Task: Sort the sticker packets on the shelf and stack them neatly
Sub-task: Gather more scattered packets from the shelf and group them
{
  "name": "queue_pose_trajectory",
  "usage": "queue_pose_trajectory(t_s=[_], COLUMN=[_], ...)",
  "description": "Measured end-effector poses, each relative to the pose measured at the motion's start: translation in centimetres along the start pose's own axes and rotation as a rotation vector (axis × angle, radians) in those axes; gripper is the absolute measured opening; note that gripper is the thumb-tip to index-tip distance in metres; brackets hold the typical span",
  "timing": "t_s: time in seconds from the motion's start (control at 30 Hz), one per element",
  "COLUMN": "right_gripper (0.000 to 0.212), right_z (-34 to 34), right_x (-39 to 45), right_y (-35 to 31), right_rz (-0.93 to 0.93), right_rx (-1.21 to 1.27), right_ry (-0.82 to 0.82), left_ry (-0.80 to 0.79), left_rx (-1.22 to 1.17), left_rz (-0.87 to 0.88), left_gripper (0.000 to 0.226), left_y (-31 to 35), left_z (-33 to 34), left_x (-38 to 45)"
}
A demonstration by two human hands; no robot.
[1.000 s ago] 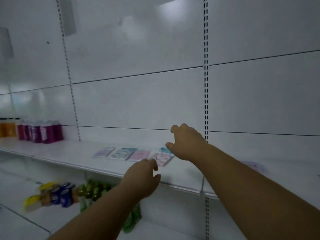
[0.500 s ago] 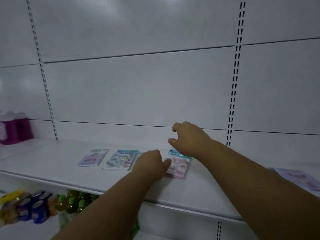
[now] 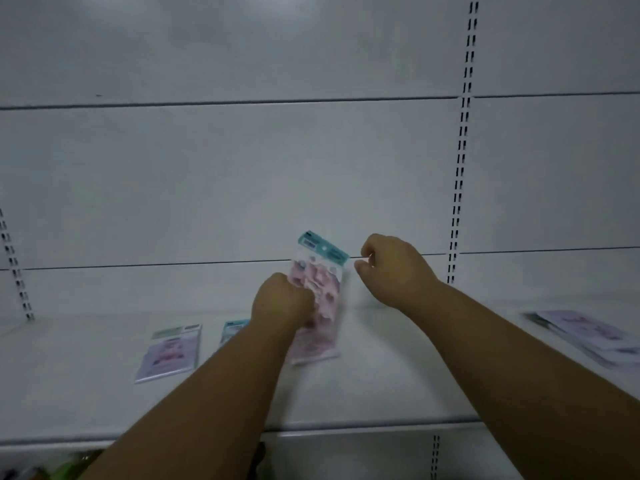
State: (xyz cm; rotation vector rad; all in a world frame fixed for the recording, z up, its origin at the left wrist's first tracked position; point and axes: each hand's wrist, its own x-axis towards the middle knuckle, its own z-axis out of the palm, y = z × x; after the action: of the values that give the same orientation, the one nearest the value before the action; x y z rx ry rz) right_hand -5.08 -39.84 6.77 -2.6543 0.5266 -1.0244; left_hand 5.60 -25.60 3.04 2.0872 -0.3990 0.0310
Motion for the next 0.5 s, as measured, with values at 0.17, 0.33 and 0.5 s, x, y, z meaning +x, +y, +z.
queue_pose_trajectory(t_s=[0.17, 0.33, 0.5], right_gripper=[0.039, 0.048, 0.058], right_z=[5.9, 10.0, 10.6], right_x=[-2.6, -4.4, -3.8], right_y=[-5.6, -8.8, -10.3], right_rz=[0.086, 0.237, 0.352], right_rx=[-0.119, -0.313, -0.351], right_ry=[-0.283, -0.543, -0.551], left_ry=[0.023, 0.015, -0.009], left_rx=[-0.542, -0.644, -0.679], left_rz=[0.037, 0.074, 0.129], left_gripper=[0.016, 0.013, 0.011], left_y=[-4.2, -7.4, -9.0], left_z=[-9.6, -13.9, -15.2], left_x=[-0.4, -1.6, -1.8])
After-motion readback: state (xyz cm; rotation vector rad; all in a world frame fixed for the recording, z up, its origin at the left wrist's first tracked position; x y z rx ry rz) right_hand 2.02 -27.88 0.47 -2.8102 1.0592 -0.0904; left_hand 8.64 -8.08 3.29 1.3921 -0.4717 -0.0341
